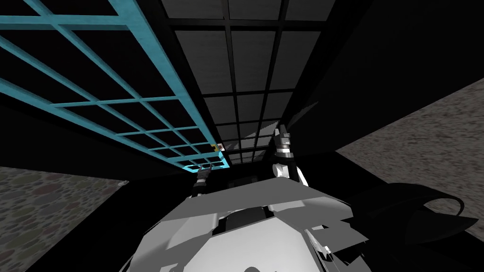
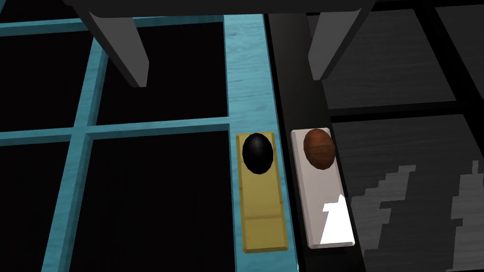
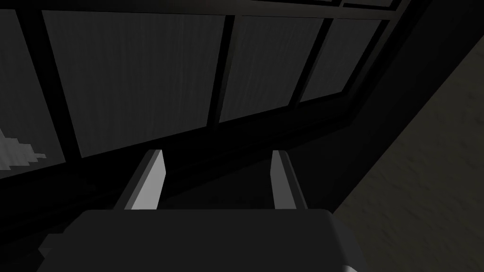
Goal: Pull the door open
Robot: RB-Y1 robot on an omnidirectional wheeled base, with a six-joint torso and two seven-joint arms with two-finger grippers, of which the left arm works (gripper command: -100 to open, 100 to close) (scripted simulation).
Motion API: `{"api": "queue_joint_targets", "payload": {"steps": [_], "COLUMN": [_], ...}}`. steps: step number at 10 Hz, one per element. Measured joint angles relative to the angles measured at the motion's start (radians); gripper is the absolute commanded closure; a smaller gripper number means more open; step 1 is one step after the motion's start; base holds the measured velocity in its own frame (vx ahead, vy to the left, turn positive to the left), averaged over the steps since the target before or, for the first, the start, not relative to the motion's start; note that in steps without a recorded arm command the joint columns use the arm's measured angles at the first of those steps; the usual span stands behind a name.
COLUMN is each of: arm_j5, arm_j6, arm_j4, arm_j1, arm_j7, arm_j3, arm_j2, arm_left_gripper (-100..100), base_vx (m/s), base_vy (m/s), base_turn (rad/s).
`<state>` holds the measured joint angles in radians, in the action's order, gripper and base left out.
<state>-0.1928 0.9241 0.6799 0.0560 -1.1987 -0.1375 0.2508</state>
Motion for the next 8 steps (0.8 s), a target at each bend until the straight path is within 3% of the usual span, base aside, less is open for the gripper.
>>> {"api": "queue_joint_targets", "payload": {"steps": [1, 3, 6, 7, 8], "arm_j5": [0.004, 0.012, 0.029, 0.033, 0.041], "arm_j6": [-0.005, -0.018, 0.002, -0.012, -0.015], "arm_j4": [-0.011, 0.001, -0.085, -0.062, -0.097], "arm_j1": [0.005, 0.046, 0.044, 0.068, 0.063], "arm_j7": [0.000, -0.001, -0.020, -0.025, -0.030], "arm_j3": [-0.006, -0.018, -0.044, -0.050, -0.062], "arm_j2": [0.008, 0.016, 0.030, 0.028, 0.037], "arm_left_gripper": [-100, -100, -100, -100, -100], "base_vx": [-0.193, -0.159, -0.151, -0.167, -0.133], "base_vy": [0.050, 0.074, 0.064, 0.057, 0.054], "base_turn": [0.053, 0.034, 0.041, 0.035, 0.017]}}
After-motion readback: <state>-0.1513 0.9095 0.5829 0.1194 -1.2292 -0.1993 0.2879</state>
